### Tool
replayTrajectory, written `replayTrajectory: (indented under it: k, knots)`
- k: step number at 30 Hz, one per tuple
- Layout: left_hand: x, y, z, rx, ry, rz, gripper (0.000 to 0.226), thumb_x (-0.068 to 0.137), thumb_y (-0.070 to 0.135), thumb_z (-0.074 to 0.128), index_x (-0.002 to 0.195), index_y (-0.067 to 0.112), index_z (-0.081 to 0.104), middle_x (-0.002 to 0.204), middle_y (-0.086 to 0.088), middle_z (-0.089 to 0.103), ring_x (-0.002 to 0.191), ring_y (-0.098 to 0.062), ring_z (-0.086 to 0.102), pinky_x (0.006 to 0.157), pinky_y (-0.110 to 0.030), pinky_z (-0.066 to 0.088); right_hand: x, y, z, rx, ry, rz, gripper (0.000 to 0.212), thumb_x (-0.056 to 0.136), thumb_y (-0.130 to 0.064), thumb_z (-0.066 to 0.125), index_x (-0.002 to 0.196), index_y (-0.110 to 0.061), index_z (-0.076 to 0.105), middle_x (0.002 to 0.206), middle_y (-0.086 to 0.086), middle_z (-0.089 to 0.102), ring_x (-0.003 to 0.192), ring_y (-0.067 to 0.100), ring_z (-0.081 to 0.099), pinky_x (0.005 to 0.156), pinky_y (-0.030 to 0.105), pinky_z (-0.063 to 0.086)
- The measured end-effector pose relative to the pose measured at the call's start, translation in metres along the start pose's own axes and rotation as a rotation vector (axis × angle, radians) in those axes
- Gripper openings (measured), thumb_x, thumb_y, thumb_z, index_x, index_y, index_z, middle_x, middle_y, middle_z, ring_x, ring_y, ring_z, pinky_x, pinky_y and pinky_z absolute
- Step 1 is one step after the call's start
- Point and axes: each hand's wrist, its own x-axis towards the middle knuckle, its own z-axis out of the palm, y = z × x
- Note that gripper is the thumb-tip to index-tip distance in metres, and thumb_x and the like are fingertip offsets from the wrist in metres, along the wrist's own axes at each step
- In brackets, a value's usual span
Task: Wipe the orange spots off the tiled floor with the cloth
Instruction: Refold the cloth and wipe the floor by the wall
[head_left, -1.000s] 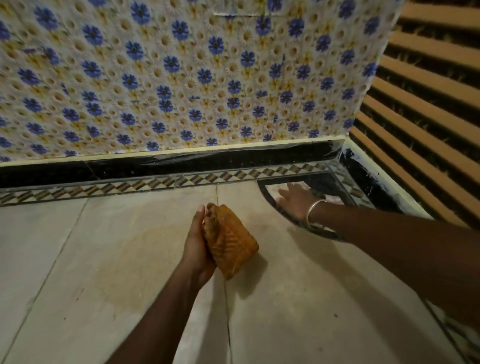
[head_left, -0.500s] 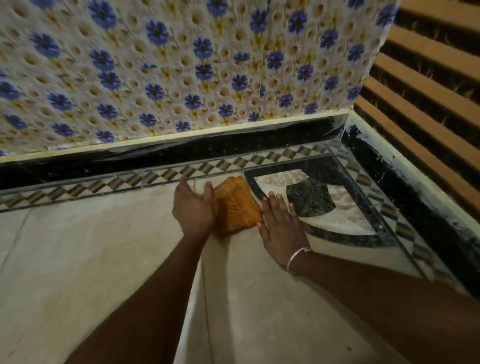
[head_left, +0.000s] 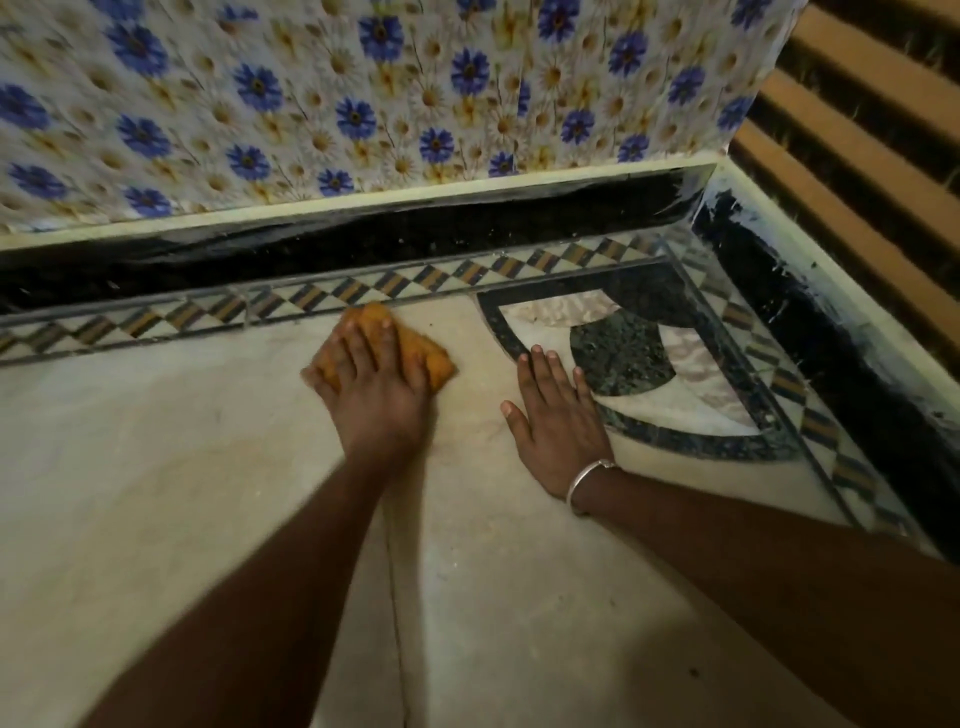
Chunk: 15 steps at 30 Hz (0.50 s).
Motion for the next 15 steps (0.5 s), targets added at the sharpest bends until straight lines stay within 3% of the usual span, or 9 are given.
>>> replayTrajectory:
  k: [2,5,7,10,15]
  knots:
    - [-0.056,0.009,-0.001,-0.022,-0.004,-0.012,0.073,0.103,0.062,0.007,0.167,0.027,0.005,0.174,-0.016,-0.001,0.161,-0.035,-0.002,0.123,-0.068,-0.005,0.002,-0.001,-0.004,0.024,-0.022,0.005,0.081,0.094,-0.059,-0.002,0.161,-0.015,0.006,0.169,0.005,0.000,0.155,0.019,-0.005,0.125,0.043,-0.005]
    - [-0.119,0.041,0.008,-0.008,-0.100,0.128,0.072,0.103,0.065,0.005,0.165,0.030,-0.009,0.171,-0.011,-0.020,0.158,-0.033,-0.020,0.122,-0.065,-0.016,0.004,0.000,-0.011,0.105,-0.072,0.020,0.086,0.090,-0.066,-0.004,0.161,-0.018,0.005,0.169,0.001,-0.003,0.155,0.015,-0.008,0.124,0.039,-0.009]
    - [-0.121,0.058,0.011,0.011,-0.150,0.290,0.073,0.103,0.067,0.007,0.164,0.032,-0.011,0.170,-0.008,-0.024,0.157,-0.031,-0.025,0.120,-0.064,-0.020,0.007,0.003,-0.016,0.152,-0.131,0.031,0.081,0.095,-0.067,0.003,0.161,-0.020,0.006,0.169,0.000,-0.004,0.154,0.014,-0.009,0.124,0.039,-0.010]
    - [-0.083,0.050,0.001,0.086,-0.176,0.444,0.073,0.101,0.072,0.007,0.163,0.036,-0.009,0.172,-0.005,-0.019,0.159,-0.028,-0.019,0.123,-0.063,-0.012,0.010,0.003,-0.029,0.212,-0.220,0.026,0.068,0.103,-0.056,0.017,0.161,-0.021,0.008,0.169,0.001,-0.004,0.154,0.014,-0.008,0.124,0.040,-0.008]
    - [-0.067,-0.016,-0.013,0.026,-0.142,0.162,0.084,0.093,0.081,-0.001,0.163,0.038,-0.016,0.172,-0.008,-0.021,0.159,-0.032,-0.017,0.124,-0.063,-0.013,0.003,0.011,-0.059,0.237,-0.352,0.028,0.066,0.105,-0.055,0.018,0.160,-0.019,0.015,0.169,0.002,0.001,0.155,0.017,-0.003,0.124,0.040,-0.003]
